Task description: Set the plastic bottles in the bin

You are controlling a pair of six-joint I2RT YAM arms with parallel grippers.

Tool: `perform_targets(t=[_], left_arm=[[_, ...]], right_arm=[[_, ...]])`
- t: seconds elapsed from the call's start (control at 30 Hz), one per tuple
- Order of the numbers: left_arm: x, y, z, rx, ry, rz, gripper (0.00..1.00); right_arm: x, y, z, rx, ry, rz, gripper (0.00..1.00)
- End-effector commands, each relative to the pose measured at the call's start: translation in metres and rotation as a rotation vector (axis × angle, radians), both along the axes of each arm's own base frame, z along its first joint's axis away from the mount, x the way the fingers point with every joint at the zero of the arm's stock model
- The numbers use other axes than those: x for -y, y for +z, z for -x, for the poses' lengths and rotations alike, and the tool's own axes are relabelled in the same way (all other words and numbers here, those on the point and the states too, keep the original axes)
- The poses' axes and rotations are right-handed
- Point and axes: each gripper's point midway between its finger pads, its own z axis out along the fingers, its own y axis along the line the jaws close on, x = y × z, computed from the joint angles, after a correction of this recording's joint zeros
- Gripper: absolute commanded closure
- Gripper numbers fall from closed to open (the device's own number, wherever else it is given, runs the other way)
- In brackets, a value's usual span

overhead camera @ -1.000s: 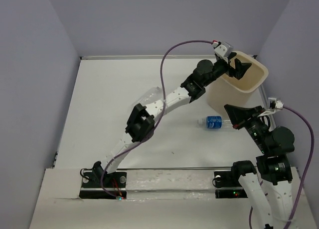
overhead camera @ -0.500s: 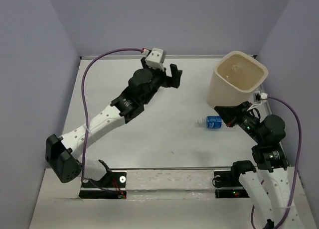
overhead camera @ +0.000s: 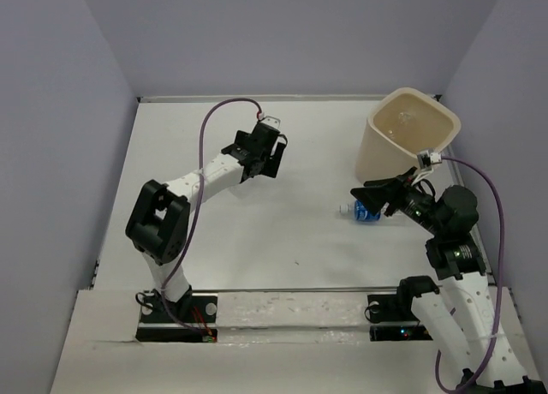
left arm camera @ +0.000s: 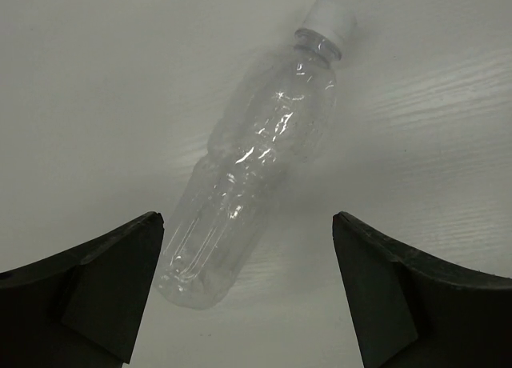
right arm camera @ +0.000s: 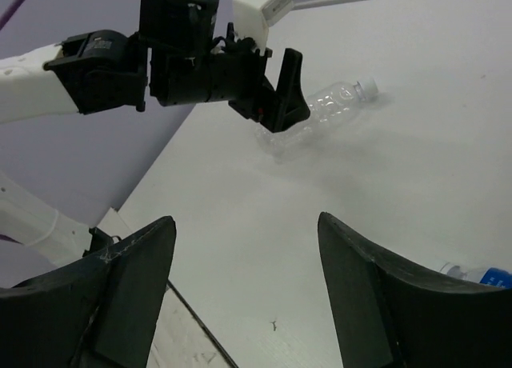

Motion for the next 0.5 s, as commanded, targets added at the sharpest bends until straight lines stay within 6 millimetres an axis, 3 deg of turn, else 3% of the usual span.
perform_targets(t=[0.0,0.17,0.37,0.43,0.47], left_arm=[[-0.001,0.006,-0.029,-0.003,-0.041,-0.059,0.01],[-0.017,-0.012,-0.050,-0.018,-0.034,-0.112,0.01],[-0.015,-0.062,-0.053,-0.137,-0.107,-0.093,0.01],[-0.009,-0.069,-0.051,-0.159,-0.132,-0.071,0.04],[-0.007,-0.076,-0.050,-0.180,-0.133,-0.066,0.11]], right_arm=[[-0.004,-0.016,0.001,-0.017,0.039,0.049,0.21],[0.002,-0.049,-0.008,-0.110,0.008,0.134,0.13],[0.001,-0.058,-0.013,-0.144,0.006,0.143,0.12],[0.001,-0.059,-0.014,-0.147,-0.002,0.145,0.11],[0.002,-0.062,-0.015,-0.157,-0.009,0.149,0.11]])
